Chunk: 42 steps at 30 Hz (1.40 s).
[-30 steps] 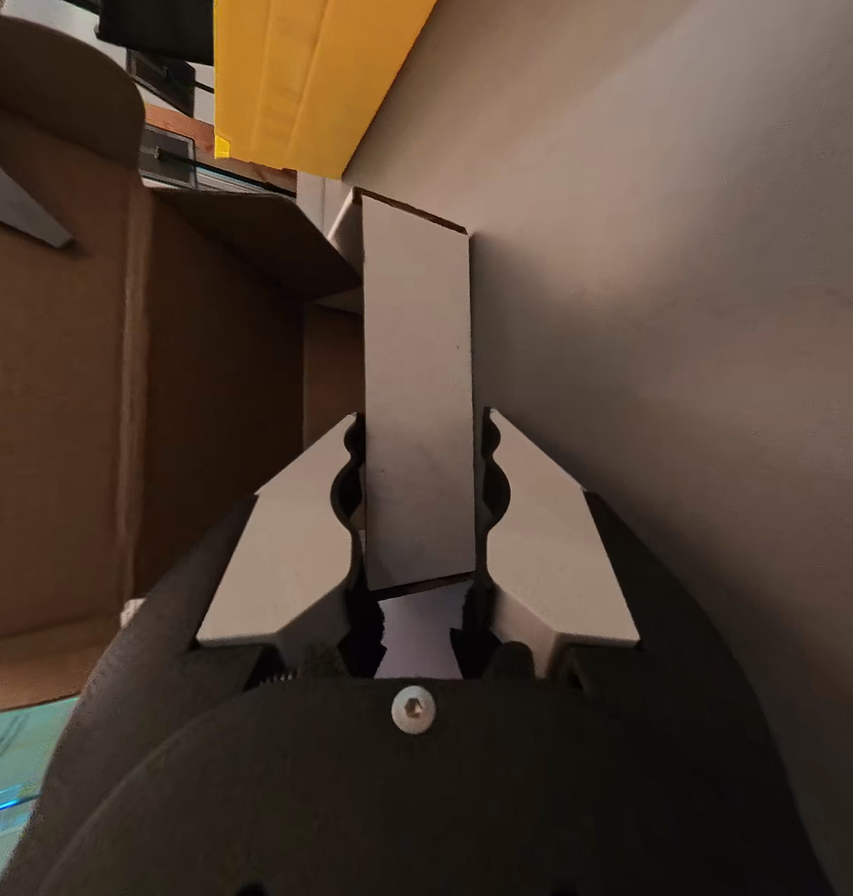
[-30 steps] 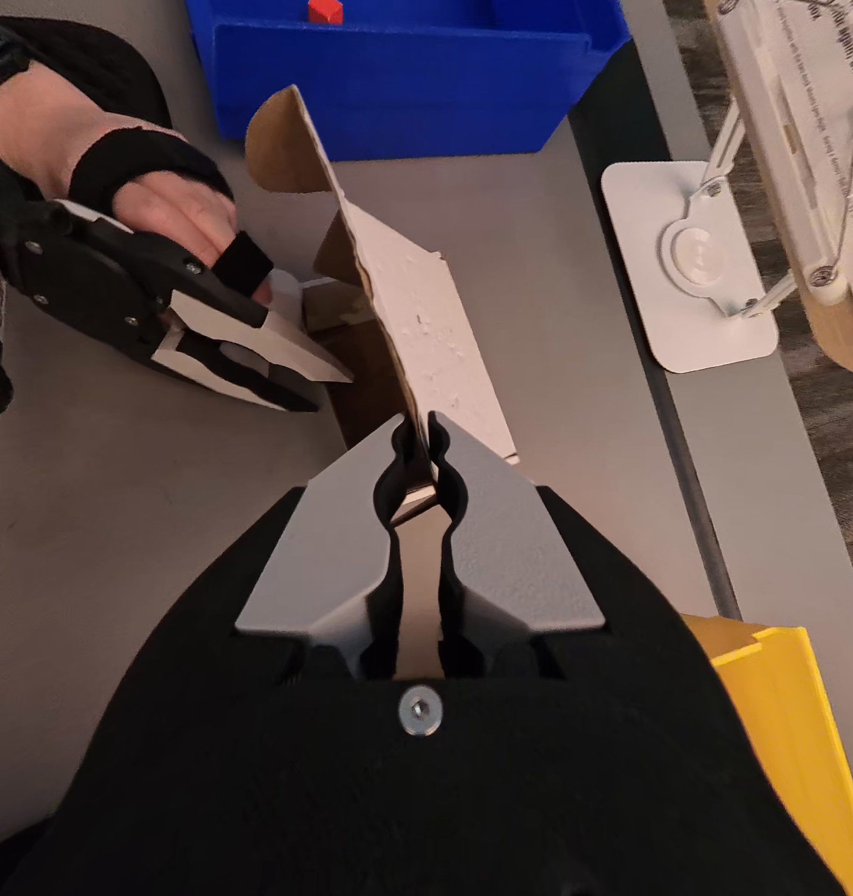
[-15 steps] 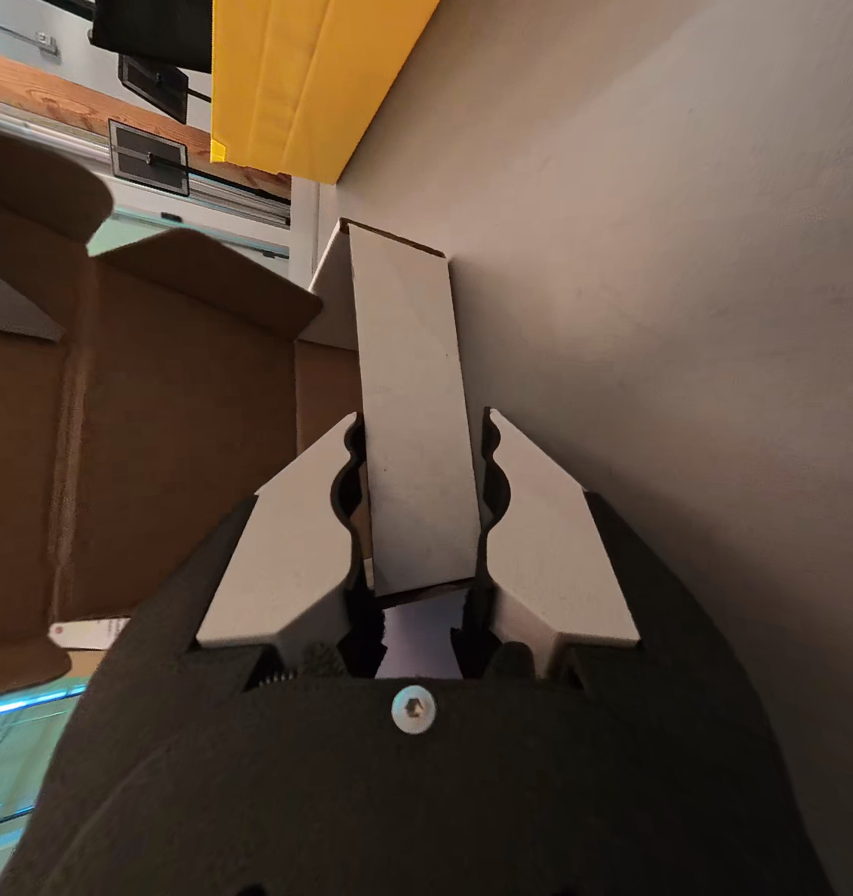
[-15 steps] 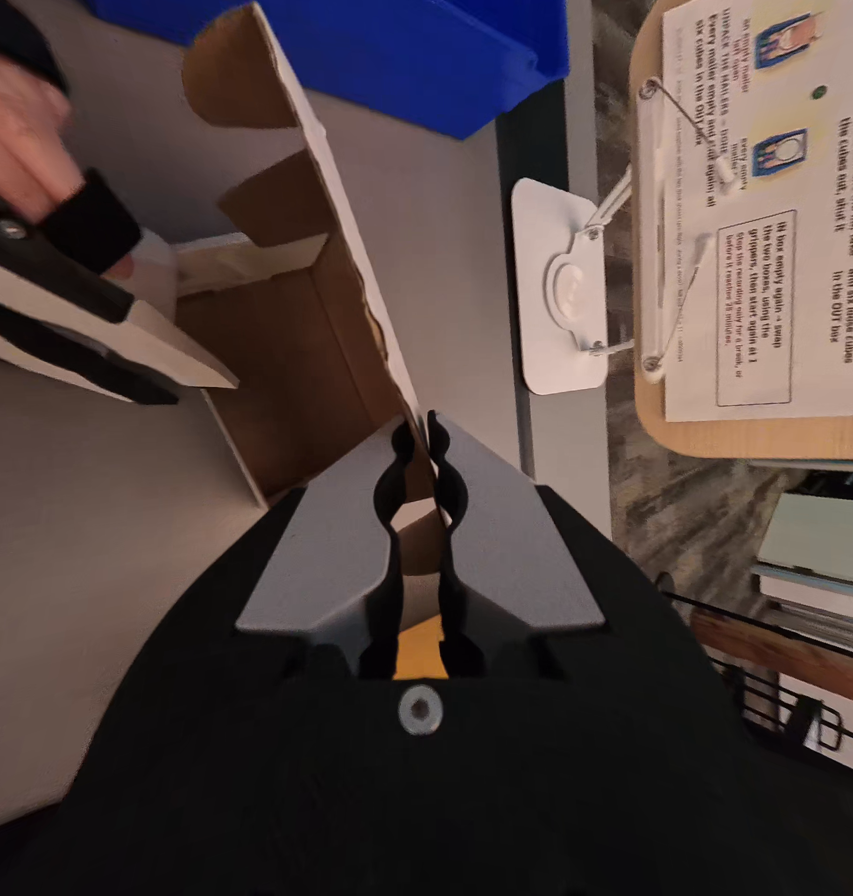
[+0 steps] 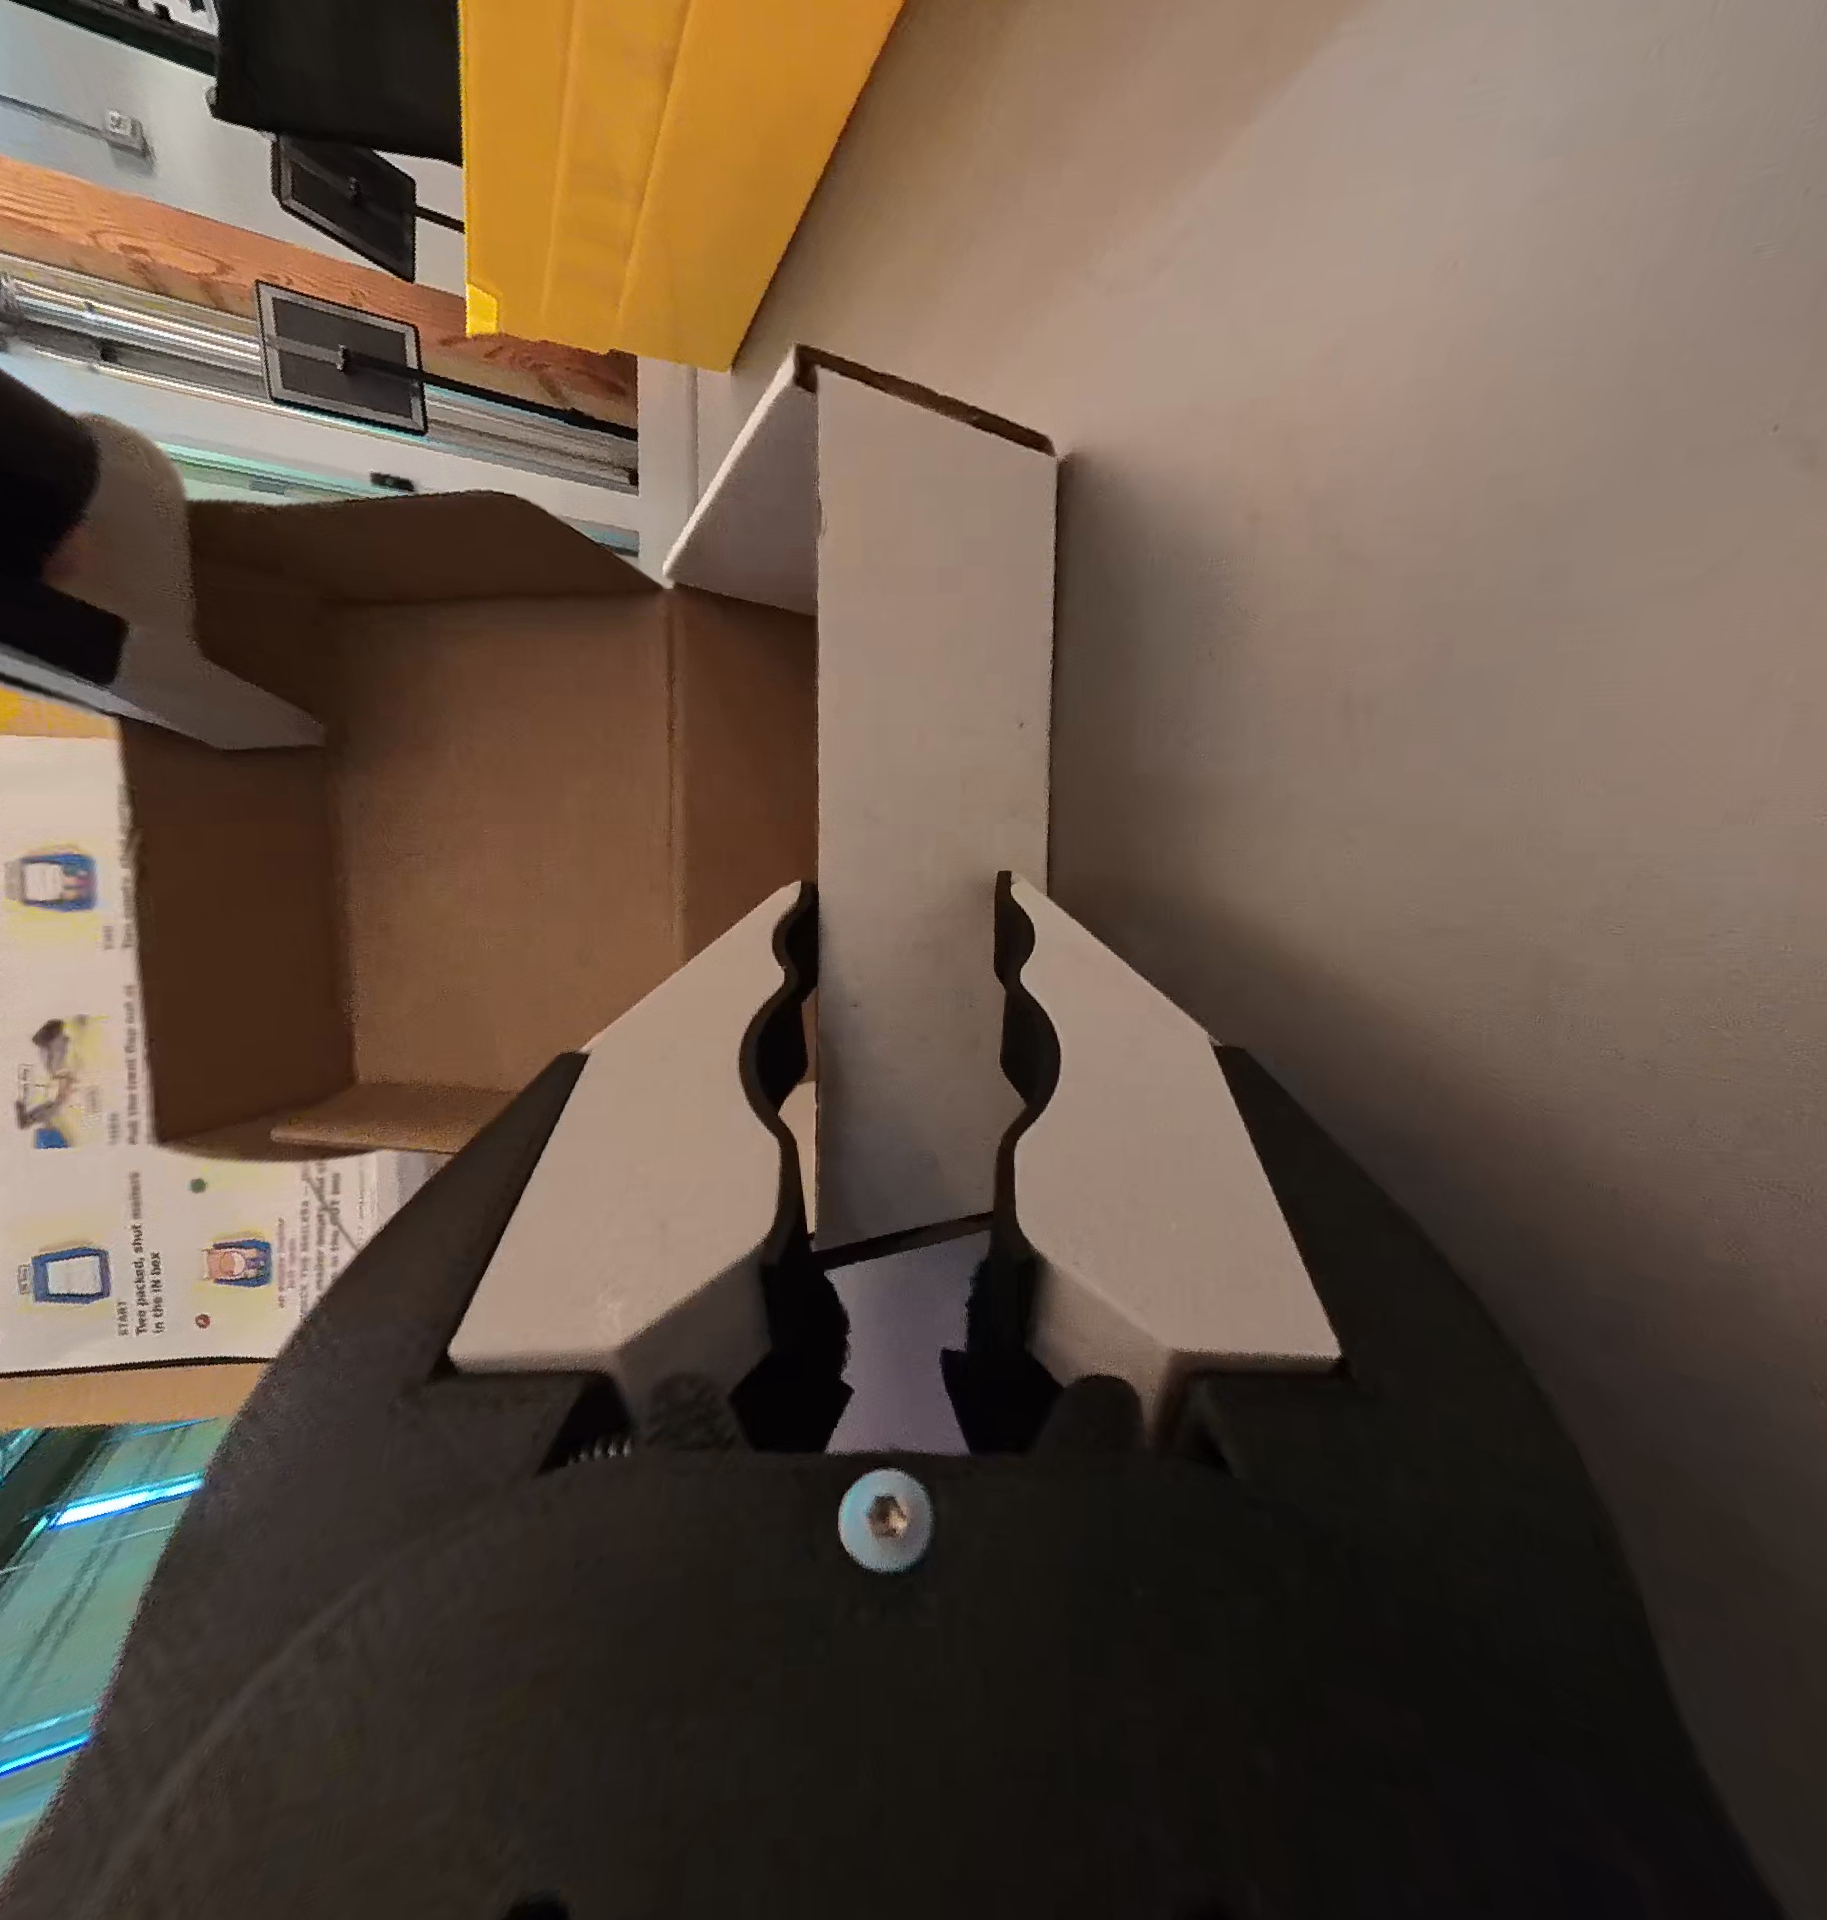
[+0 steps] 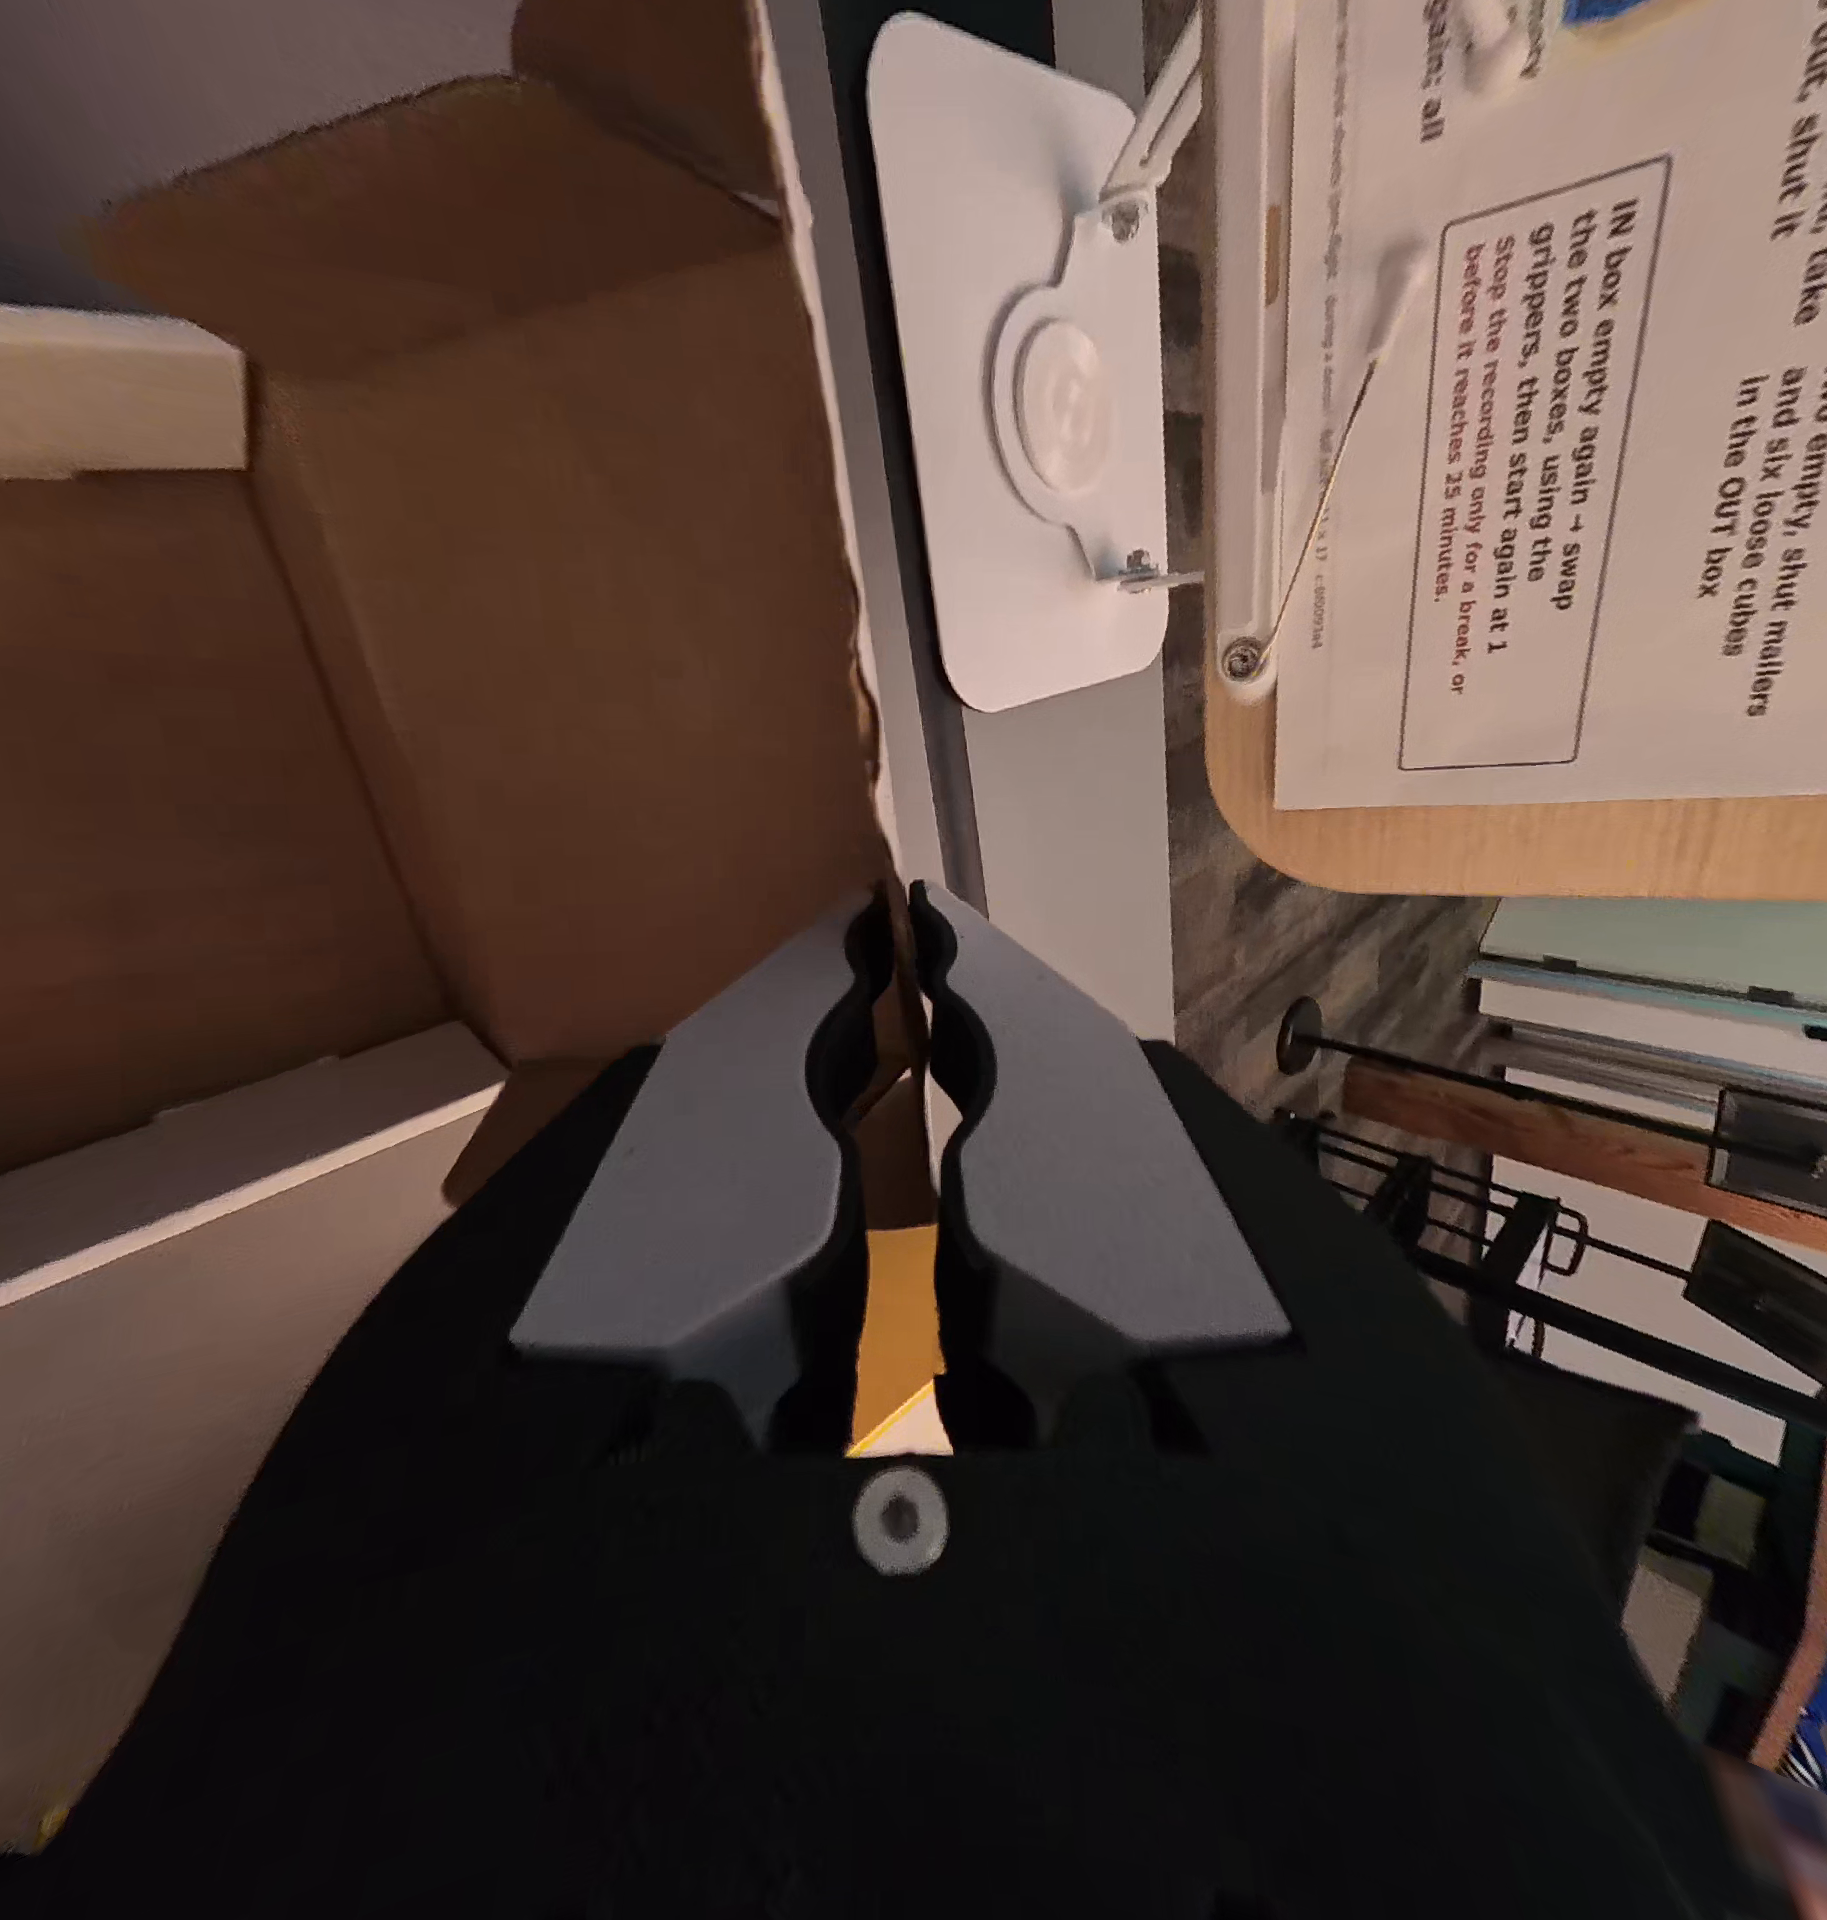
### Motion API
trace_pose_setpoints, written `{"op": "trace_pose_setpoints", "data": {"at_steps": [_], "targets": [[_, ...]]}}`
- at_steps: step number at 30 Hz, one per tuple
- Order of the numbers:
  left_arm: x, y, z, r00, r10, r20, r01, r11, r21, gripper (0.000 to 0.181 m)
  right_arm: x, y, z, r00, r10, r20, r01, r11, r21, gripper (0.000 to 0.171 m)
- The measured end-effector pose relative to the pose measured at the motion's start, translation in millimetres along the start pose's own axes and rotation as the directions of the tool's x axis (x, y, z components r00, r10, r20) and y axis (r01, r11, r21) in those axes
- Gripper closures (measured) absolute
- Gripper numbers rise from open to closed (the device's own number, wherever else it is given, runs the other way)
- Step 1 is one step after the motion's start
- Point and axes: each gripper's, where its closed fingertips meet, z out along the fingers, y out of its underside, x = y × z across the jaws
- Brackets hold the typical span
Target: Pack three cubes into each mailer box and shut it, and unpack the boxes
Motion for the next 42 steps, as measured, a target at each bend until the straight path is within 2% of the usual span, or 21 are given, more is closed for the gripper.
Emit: {"op": "trace_pose_setpoints", "data": {"at_steps": [7, 12, 17, 20, 23, 27, 36, 42], "targets": [[0.1, 2.2, -0.4, 1.0, 0.011, -0.002, -0.011, 1.0, -0.009, 0.147, 1.9, 7.3, 36.3, 0.999, -0.051, -0.018, 0.05, 0.996, -0.068, 0.169], [-0.5, 4.9, -0.1, 1.0, 0.008, -0.003, -0.008, 1.0, -0.016, 0.147, 0.3, 14.1, 47.6, 0.993, -0.114, 0.003, 0.114, 0.985, -0.129, 0.169], [-0.6, 4.7, 0.2, 1.0, 0.002, -0.005, -0.002, 1.0, -0.01, 0.147, 7.6, 3.0, 42.5, 0.984, -0.177, -0.002, 0.175, 0.975, -0.136, 0.146], [-0.7, 4.8, 0.2, 1.0, 0.007, -0.002, -0.007, 1.0, -0.012, 0.147, 9.3, -16.6, 32.0, 0.972, -0.235, 0.01, 0.234, 0.966, -0.109, 0.142], [-0.7, 4.8, 0.2, 1.0, 0.008, -0.001, -0.008, 1.0, -0.012, 0.147, 5.0, -32.7, 26.9, 0.961, -0.273, 0.043, 0.276, 0.956, -0.104, 0.154], [-0.1, 4.5, 0.1, 1.0, 0.012, -0.002, -0.012, 1.0, -0.016, 0.147, -0.1, -35.4, 37.6, 0.96, -0.27, 0.07, 0.278, 0.948, -0.156, 0.168], [-1.0, 4.7, 0.4, 1.0, -0.013, -0.007, 0.013, 1.0, -0.01, 0.148, -9.1, -19.1, 80.6, 0.971, -0.232, 0.053, 0.238, 0.942, -0.235, 0.167], [-1.7, 7.4, 1.7, 1.0, -0.011, -0.002, 0.011, 1.0, -0.02, 0.146, -4.2, -24.5, 75.5, 0.978, -0.199, 0.06, 0.208, 0.953, -0.222, 0.169]]}}
